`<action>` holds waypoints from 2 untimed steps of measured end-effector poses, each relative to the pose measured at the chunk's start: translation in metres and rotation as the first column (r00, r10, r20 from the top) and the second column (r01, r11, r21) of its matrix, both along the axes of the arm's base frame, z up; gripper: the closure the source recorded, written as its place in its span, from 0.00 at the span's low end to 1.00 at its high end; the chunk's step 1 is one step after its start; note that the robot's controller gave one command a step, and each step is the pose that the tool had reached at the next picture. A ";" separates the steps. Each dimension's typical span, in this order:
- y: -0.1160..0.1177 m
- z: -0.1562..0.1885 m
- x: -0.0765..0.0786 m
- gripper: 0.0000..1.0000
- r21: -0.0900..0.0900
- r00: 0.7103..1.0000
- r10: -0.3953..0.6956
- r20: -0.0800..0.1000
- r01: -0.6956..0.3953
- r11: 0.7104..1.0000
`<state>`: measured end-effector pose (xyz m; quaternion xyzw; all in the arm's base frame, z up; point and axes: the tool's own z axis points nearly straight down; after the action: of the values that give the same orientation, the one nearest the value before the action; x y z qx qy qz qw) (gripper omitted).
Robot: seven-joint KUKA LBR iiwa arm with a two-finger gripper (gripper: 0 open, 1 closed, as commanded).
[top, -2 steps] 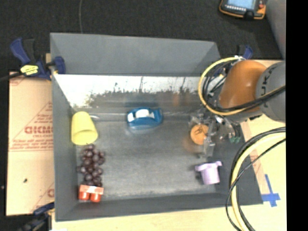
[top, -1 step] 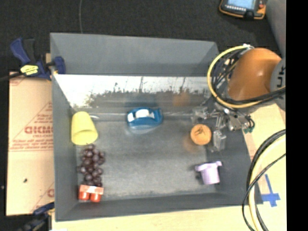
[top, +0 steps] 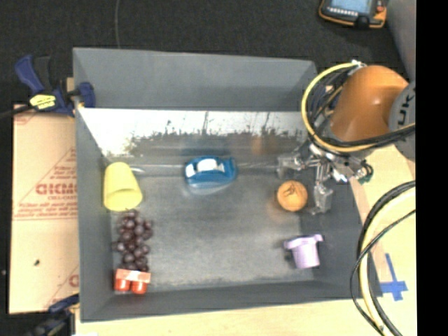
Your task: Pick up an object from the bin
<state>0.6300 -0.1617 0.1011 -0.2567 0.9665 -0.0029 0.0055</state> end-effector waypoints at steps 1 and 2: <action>0.009 -0.027 0.024 0.00 0.011 0.992 0.122 0.017 -0.122 0.992; 0.017 -0.025 0.030 1.00 0.018 0.912 0.411 0.019 -0.411 0.911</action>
Offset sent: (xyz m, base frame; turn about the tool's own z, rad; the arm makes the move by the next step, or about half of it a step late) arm 0.0245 0.0013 -0.0311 -0.4293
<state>0.6599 -0.1447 0.0763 -0.4540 0.8909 0.0071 0.0157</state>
